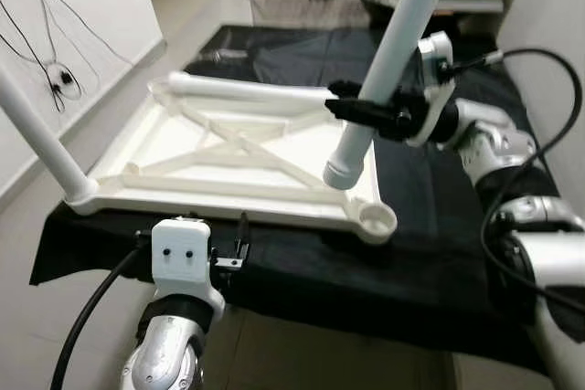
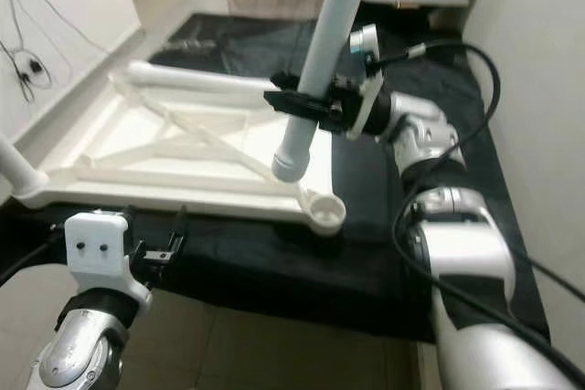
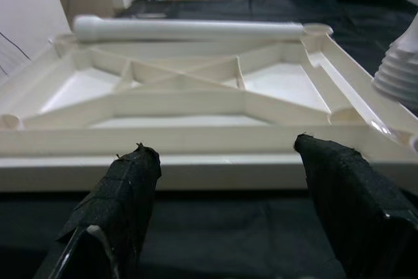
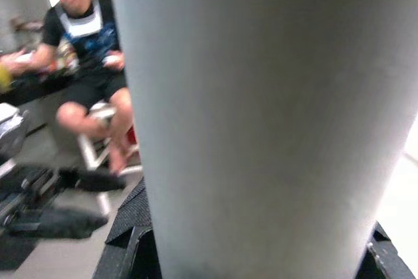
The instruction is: Building children table
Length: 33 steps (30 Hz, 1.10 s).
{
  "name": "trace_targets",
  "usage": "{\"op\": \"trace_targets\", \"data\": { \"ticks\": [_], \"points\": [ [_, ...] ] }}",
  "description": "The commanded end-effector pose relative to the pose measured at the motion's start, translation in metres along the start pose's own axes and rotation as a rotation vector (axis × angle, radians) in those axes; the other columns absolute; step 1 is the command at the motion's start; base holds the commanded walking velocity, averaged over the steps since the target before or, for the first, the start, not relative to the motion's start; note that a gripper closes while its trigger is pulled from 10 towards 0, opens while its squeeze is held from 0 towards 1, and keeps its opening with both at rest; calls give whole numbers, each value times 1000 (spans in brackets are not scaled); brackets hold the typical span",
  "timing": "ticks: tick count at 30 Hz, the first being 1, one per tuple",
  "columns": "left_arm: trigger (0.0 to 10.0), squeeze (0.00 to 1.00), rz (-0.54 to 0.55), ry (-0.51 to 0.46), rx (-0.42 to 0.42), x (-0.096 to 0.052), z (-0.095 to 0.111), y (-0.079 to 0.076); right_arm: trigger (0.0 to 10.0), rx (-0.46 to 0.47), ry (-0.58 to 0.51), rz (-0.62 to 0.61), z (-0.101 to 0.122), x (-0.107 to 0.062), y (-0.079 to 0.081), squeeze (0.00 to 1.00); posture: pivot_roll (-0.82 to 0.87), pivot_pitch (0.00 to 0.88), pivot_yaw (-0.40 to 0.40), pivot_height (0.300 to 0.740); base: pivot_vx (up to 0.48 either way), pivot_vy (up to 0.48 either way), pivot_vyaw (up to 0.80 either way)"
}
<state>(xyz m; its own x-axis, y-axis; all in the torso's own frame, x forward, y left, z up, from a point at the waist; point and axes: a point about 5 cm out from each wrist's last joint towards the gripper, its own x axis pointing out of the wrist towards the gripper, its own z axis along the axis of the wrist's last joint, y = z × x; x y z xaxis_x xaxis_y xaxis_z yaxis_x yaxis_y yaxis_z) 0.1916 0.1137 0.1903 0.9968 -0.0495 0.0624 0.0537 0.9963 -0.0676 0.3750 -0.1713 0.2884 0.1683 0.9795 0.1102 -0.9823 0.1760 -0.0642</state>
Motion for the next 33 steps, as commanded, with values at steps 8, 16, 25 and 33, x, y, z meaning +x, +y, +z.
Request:
{"op": "trace_targets", "data": {
  "ticks": [8,16,25,33],
  "points": [
    [10000,0,-17,30,13,-2,0,-1,10000,-2,67,4,-11,-12,1,0,79,218,58,740,0,0,0],
    [10000,0,-38,25,32,-1,-1,-4,10000,27,48,-7,-12,-27,2,0,79,205,67,740,0,0,-499],
    [10000,0,-43,28,43,1,-2,-5,10000,-13,43,-4,-10,-29,3,0,73,190,65,740,0,0,0],
    [10000,0,-43,19,44,3,0,-5,10000,-48,106,18,-20,-26,6,0,69,191,59,740,0,0,0]
  ]
}}
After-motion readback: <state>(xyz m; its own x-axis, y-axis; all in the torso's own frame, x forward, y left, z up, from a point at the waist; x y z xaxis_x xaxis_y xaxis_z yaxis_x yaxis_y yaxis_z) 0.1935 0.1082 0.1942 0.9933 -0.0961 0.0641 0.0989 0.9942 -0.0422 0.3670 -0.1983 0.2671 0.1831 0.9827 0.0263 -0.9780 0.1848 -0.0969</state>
